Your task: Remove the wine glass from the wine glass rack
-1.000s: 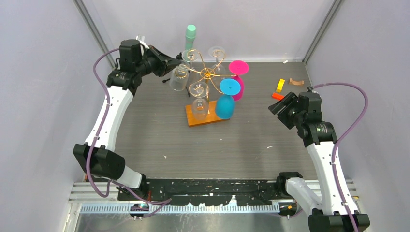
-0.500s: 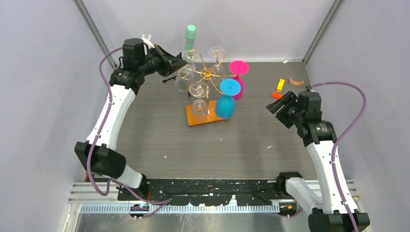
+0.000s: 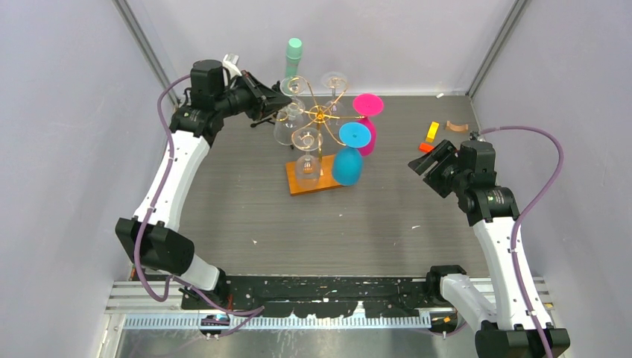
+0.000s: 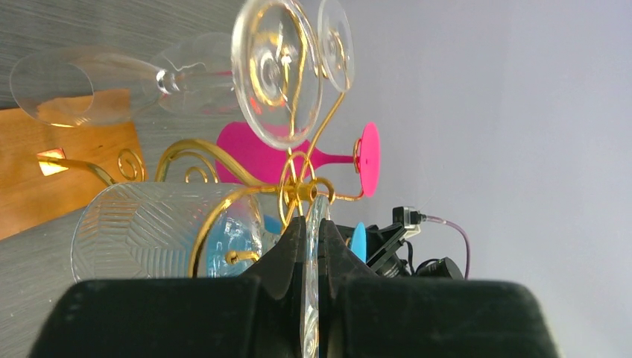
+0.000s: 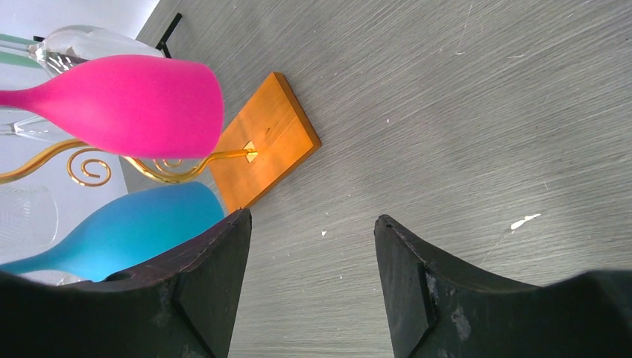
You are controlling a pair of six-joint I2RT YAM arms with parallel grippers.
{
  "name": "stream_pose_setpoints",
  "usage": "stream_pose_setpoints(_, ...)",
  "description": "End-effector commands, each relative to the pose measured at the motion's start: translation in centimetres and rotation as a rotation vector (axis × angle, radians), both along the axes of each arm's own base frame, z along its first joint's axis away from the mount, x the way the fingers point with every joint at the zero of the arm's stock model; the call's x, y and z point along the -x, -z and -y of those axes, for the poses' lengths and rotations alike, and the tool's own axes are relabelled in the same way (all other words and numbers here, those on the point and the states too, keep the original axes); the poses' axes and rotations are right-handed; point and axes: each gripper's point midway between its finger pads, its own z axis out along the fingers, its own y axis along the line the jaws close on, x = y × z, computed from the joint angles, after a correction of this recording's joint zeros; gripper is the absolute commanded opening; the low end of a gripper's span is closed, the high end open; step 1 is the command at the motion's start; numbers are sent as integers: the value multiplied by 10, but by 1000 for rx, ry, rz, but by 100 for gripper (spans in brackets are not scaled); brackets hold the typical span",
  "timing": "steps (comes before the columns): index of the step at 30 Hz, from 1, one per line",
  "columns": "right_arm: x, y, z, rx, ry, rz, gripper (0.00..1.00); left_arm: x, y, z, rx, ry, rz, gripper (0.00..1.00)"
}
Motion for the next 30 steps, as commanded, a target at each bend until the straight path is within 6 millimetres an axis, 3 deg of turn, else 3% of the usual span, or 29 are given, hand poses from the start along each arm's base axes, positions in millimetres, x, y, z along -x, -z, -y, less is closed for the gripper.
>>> stream_pose_setpoints(1,-7,-29,-4,-18,-13,90,67,18,-33,5,36,70,100,0)
stream_pose_setpoints(18,-3,-30,-7,-41,-17,75,69,41,-29,-9,-39,28,101,0)
stream_pose_setpoints(27,3,-30,-22,-94,-90,59,74,66,-25,-23,-38,8,104,0)
stream_pose_setpoints(30,8,-31,-37,-160,-161,58,74,83,-24,-27,-44,10,107,0)
